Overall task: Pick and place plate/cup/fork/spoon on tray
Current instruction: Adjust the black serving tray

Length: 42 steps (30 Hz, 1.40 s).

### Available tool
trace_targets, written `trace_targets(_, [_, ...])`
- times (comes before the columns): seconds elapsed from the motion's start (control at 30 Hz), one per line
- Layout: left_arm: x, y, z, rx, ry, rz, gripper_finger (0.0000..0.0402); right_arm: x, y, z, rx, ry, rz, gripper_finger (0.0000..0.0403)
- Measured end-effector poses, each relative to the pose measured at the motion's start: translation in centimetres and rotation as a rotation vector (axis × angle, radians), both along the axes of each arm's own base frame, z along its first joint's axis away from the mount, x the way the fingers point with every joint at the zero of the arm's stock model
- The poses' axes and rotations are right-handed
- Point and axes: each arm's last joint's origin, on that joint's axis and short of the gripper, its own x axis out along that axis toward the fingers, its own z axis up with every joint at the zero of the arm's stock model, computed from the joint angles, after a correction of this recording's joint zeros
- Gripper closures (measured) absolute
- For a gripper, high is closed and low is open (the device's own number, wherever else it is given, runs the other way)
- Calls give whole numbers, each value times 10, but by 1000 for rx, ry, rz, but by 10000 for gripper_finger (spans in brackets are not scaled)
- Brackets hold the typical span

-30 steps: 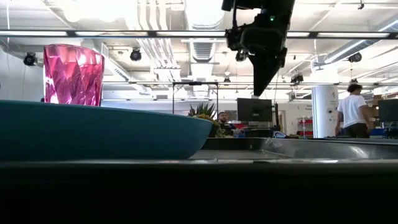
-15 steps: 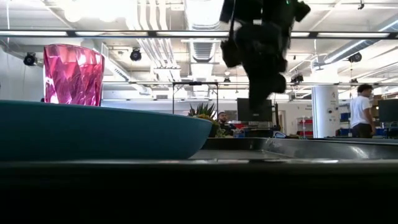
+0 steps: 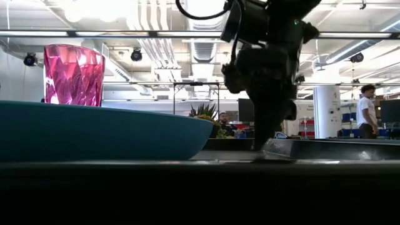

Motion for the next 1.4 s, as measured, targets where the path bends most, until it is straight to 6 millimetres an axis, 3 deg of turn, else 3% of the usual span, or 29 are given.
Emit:
trace_targets(0.2, [1,0,0,0,3,0,329,-8,-1,-11,-3,50,1,394])
trace_targets(1.4, [1,0,0,8,3,17,329,-56,-7,-10,-125,505,94,394])
